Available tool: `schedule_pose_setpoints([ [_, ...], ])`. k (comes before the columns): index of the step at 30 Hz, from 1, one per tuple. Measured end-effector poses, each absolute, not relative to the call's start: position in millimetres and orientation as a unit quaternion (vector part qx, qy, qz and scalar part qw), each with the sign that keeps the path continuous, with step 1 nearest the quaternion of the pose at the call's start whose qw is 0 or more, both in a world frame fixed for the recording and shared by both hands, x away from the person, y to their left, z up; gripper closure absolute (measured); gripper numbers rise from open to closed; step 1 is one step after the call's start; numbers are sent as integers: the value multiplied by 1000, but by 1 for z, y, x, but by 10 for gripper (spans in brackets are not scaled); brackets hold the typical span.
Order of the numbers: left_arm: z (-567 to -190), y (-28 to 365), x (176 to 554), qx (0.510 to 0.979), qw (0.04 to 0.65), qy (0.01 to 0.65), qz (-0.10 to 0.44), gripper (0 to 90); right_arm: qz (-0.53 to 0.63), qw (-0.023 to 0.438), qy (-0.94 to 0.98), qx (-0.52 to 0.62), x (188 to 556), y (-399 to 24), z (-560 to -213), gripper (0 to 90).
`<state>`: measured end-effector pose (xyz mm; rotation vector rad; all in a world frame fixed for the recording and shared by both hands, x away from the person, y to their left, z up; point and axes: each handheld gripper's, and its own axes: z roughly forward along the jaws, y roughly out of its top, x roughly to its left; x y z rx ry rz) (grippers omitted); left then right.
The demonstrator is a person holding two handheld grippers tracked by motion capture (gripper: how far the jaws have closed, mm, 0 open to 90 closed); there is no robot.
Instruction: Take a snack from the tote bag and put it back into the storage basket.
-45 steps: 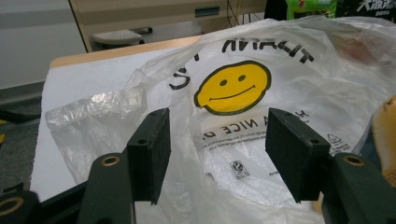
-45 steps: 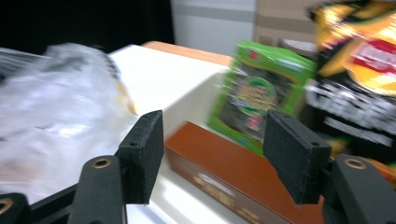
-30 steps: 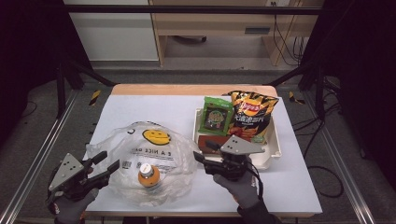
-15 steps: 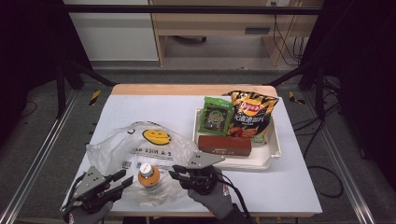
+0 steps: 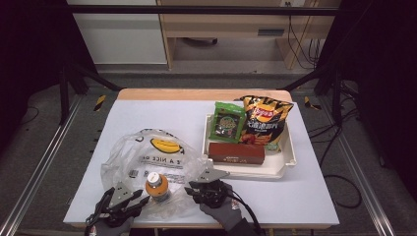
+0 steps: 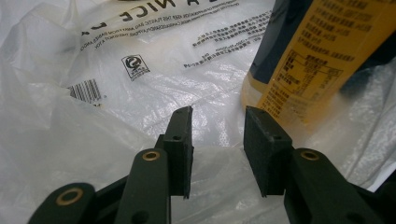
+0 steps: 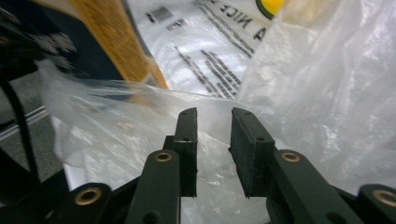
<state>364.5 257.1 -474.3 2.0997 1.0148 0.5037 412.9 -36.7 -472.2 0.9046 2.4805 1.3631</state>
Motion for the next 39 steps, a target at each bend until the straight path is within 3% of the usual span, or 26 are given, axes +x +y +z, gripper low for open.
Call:
schedule_pose_setpoints([
  [6, -463, 262, 365, 800, 399, 397, 208, 593, 458, 87, 829, 307, 415, -38, -475, 650],
  [13, -432, 274, 365, 757, 464, 399, 229, 559, 525, 94, 798, 280, 406, -43, -440, 570],
  [24, -397, 286, 385, 743, 471, 400, 257, 478, 578, 117, 767, 253, 399, -37, -399, 419],
  [39, -418, 303, 398, 731, 457, 435, 261, 470, 579, 89, 783, 210, 392, -2, -406, 271],
])
